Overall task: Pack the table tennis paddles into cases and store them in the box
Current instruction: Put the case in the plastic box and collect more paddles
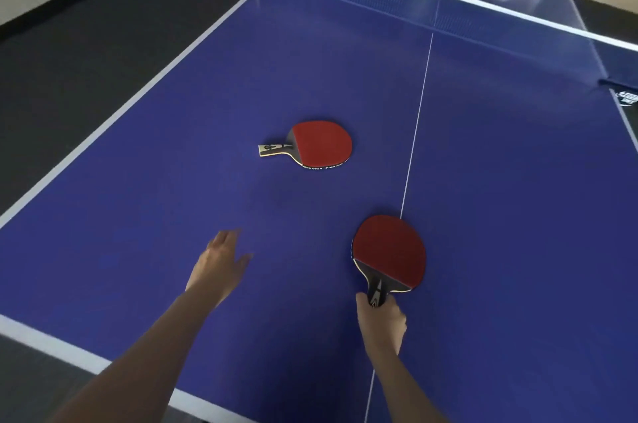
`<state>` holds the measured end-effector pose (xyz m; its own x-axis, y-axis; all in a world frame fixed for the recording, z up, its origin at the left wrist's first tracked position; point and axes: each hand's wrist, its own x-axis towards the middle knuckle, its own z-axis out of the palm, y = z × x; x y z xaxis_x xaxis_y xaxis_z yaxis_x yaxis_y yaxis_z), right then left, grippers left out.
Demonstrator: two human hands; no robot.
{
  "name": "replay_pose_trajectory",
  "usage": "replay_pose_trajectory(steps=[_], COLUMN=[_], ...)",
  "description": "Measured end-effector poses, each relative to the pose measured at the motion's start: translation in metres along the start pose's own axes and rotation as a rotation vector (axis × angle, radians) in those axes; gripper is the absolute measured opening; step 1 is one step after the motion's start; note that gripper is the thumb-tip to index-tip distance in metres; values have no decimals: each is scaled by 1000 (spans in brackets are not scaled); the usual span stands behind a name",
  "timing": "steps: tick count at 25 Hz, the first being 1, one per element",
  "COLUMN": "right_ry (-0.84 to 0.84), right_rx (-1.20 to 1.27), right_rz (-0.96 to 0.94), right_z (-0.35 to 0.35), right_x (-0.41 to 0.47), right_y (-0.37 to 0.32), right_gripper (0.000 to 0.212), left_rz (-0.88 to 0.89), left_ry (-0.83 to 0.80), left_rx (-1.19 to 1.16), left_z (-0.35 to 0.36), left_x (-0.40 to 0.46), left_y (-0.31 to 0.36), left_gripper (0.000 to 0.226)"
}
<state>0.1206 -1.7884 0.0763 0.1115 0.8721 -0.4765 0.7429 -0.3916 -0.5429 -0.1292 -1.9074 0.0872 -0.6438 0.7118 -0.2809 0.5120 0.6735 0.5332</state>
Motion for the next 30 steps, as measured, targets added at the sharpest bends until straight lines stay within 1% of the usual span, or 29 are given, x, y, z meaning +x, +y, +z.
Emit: replay_pose_trajectory(steps=[3, 6, 9, 11, 13, 16, 17, 18, 19, 20, 21, 22, 24, 26, 28, 30], right_ry=[68, 127, 178, 205, 238, 292, 306, 316, 325, 331, 333, 328, 316, 311, 299, 281], right_rx=[171, 269, 323, 305, 279, 288, 293, 297, 303, 310, 321, 332, 353, 364, 368, 377], right_rz=[51, 103, 120, 130, 141, 153, 152, 152, 155, 157, 158, 160, 166, 155, 138, 130], right_z=[13, 29, 40, 44, 46, 48, 48, 48, 49, 49, 49, 49, 48, 47, 45, 44], right_x=[-7, -12, -11, -9, -7, -5, -5, -6, -6, -7, -7, -9, -12, -13, -20, -30], right_y=[-15, -35, -48, -51, -53, -53, -53, -53, -54, -54, -55, -56, -56, -54, -51, -46], right_gripper=[16, 13, 13, 12, 10, 12, 14, 16, 17, 18, 18, 18, 17, 18, 20, 22], left_rz=[87, 156, 197, 214, 239, 283, 278, 269, 259, 250, 246, 245, 229, 187, 104, -16], left_ry=[49, 60, 2, -69, -111, -70, -92, -150, -244, -340, -404, -422, -381, -321, -267, -223], left_rx=[22, 100, 219, 329, 424, 509, 490, 434, 354, 260, 161, 72, -59, -124, -206, -295], left_z=[-19, -35, -37, -32, -22, -14, -14, -16, -18, -19, -19, -19, -17, -11, -2, 9], left_x=[76, 158, 222, 251, 270, 290, 294, 296, 297, 294, 289, 280, 255, 222, 174, 119], left_y=[12, 26, 39, 46, 54, 63, 64, 64, 64, 64, 65, 67, 73, 72, 60, 44], left_gripper=[61, 67, 70, 72, 67, 44, 36, 29, 24, 23, 23, 23, 24, 24, 25, 25])
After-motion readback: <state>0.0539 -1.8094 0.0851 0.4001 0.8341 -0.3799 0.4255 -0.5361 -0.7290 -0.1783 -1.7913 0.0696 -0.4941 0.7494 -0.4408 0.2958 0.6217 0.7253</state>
